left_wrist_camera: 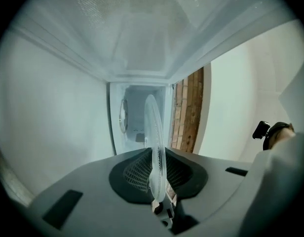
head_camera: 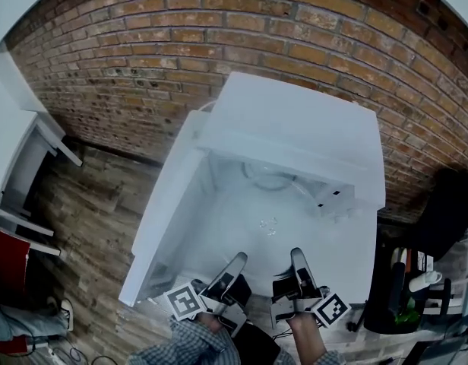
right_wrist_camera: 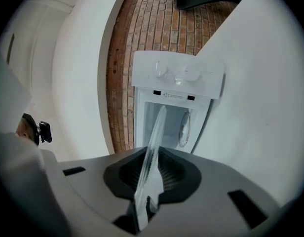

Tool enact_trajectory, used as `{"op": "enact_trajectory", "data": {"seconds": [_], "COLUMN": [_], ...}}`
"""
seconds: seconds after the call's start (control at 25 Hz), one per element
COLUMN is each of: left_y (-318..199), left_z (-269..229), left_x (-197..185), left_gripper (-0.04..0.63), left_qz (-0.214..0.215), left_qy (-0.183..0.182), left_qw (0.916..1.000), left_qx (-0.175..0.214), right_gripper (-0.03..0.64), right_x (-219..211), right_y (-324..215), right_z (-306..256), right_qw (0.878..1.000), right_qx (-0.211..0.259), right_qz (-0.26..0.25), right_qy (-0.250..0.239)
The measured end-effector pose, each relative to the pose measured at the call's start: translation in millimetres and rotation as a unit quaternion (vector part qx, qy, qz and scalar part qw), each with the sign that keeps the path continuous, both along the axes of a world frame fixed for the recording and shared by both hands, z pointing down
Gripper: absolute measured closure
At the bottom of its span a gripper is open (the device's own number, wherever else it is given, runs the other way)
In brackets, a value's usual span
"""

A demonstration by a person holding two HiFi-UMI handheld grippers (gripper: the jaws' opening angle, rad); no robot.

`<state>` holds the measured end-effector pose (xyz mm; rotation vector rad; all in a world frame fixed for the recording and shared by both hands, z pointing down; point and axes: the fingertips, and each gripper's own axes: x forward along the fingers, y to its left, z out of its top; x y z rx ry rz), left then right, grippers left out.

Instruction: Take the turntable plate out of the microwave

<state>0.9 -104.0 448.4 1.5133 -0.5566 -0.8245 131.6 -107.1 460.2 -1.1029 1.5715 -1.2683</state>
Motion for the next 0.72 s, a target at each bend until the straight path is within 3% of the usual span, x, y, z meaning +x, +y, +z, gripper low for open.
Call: {"op": "enact_trajectory", "data": {"seconds": [0.4,0.72], "left_y": [106,151], "left_z": [-21,-40], "left_x": [-5,-8], "left_gripper": [0.540,0.540], "left_qz": [-0.020,-0.019], "left_qy": [0.000,0.012], "left_qw": [0.9996,0.9995], "left_qx": [0.019,0.021], "right_gripper": [0.560,0.558], "right_x": [-5,-6], "right_y": [104,151], "right_z": [-19,-37], "right_qw": [1.000,1.000], "right_qx": [0.017,0.024], "right_qz": [-0.002,0.005], "right_qy": [-0.016,-0.011]}}
